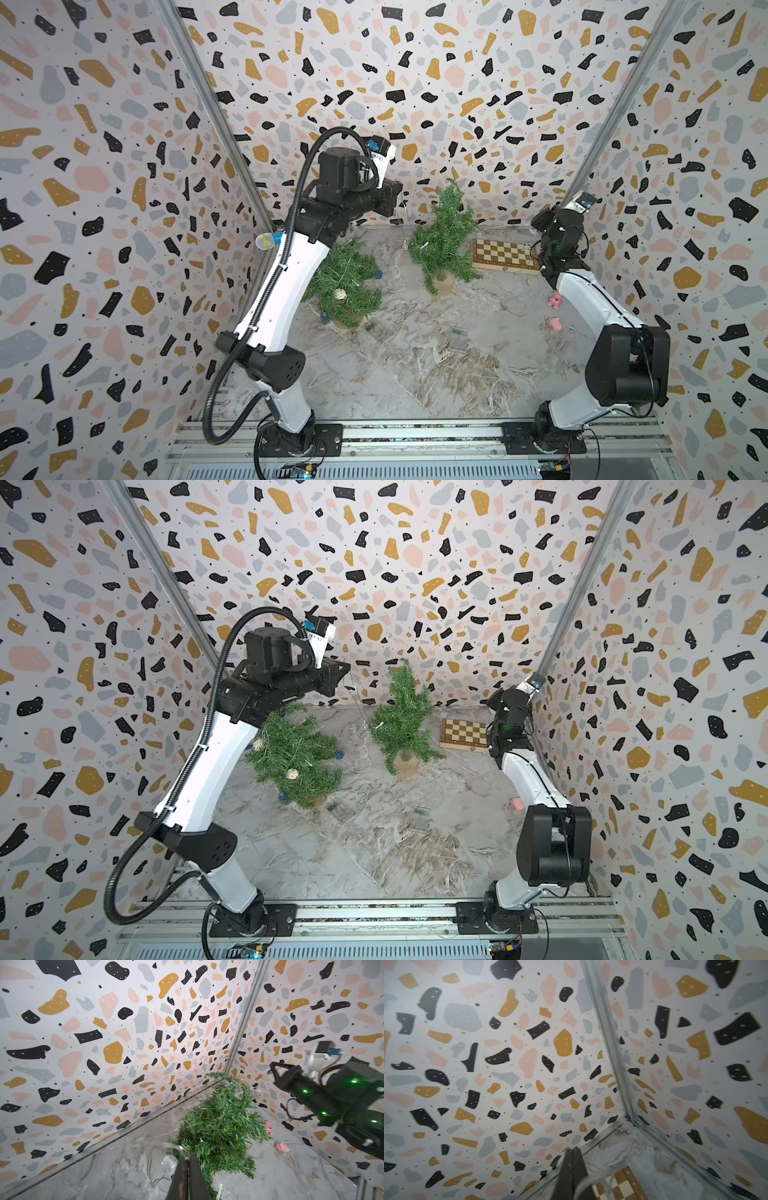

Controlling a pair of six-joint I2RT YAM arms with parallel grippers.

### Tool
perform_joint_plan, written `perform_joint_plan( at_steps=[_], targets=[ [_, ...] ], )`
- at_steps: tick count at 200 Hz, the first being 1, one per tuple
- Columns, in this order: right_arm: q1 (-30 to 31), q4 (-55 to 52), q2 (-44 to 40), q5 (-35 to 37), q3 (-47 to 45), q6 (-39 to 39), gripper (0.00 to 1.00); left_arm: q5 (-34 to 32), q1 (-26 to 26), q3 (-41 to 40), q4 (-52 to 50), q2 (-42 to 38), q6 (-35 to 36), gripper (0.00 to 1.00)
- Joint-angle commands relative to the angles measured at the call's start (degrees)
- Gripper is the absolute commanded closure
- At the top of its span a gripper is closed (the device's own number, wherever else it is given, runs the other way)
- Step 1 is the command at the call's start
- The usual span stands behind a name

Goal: Wrap string light around the christmas tree
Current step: Wrap the light string around the Christmas tree.

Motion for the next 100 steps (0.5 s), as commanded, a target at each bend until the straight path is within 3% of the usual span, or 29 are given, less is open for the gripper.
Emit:
perform_joint_plan(
  at_steps=[1, 38, 69, 100],
  targets=[
    [-4.2, -5.0, -6.1, 7.7, -3.9, 4.9, 1.0, -1.6, -0.8, 3.1, 3.2, 1.6, 2.7, 1.0],
    [-8.7, -8.4, -12.3, 13.0, -12.9, 12.5, 1.0, 1.6, -1.8, 5.1, 7.5, 6.3, 3.7, 1.0],
    [-9.6, -13.8, -16.5, 16.1, -16.8, 19.6, 1.0, 8.4, -2.0, 5.7, 12.4, 10.2, 2.2, 1.0],
    [-9.3, -17.6, -22.5, 16.4, -21.9, 21.5, 1.0, 8.0, -2.1, 13.1, 6.0, 18.0, 0.2, 1.0]
  ],
)
